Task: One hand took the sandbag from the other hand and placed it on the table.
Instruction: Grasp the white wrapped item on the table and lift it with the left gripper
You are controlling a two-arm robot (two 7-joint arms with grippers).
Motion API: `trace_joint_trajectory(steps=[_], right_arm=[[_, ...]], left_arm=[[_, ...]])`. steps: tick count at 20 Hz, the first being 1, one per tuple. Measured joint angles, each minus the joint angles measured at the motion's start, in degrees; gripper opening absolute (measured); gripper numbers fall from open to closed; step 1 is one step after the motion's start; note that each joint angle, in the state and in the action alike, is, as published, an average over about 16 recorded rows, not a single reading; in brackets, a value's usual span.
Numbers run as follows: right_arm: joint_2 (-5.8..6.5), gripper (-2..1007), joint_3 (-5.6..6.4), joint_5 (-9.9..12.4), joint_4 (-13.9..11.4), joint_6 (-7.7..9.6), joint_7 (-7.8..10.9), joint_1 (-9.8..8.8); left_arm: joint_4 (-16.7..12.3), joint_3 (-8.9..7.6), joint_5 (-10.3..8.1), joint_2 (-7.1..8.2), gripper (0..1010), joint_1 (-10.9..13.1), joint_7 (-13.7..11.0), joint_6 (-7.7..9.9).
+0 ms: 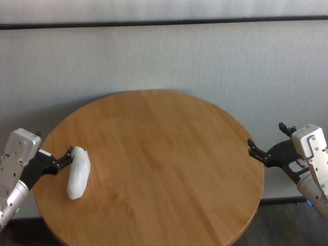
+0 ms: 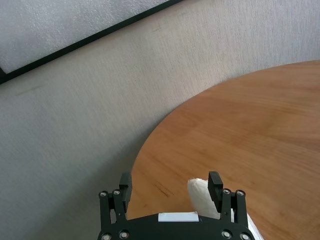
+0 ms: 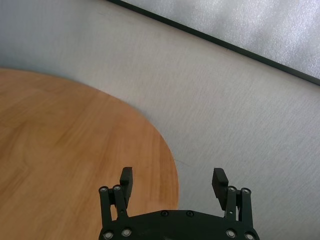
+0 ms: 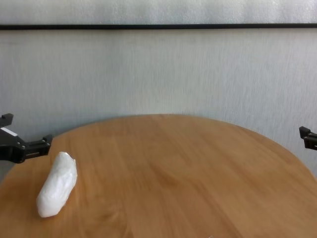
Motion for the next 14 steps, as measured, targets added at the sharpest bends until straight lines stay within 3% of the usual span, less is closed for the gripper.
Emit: trace_joint_trajectory(steps=[8,14], right_arm=[[0.0,1001,0.0,0.0,0.0,0.0,0.0,0.0],[0.0,1001,0.0,0.0,0.0,0.0,0.0,0.0]], left_arm=[[-1.17,-0.6,-0.03,0.13,1001,0.59,-0.17,0.95],[-3.64,-1.83,-0.18,0.31,1001,1.82,0.32,3.91]])
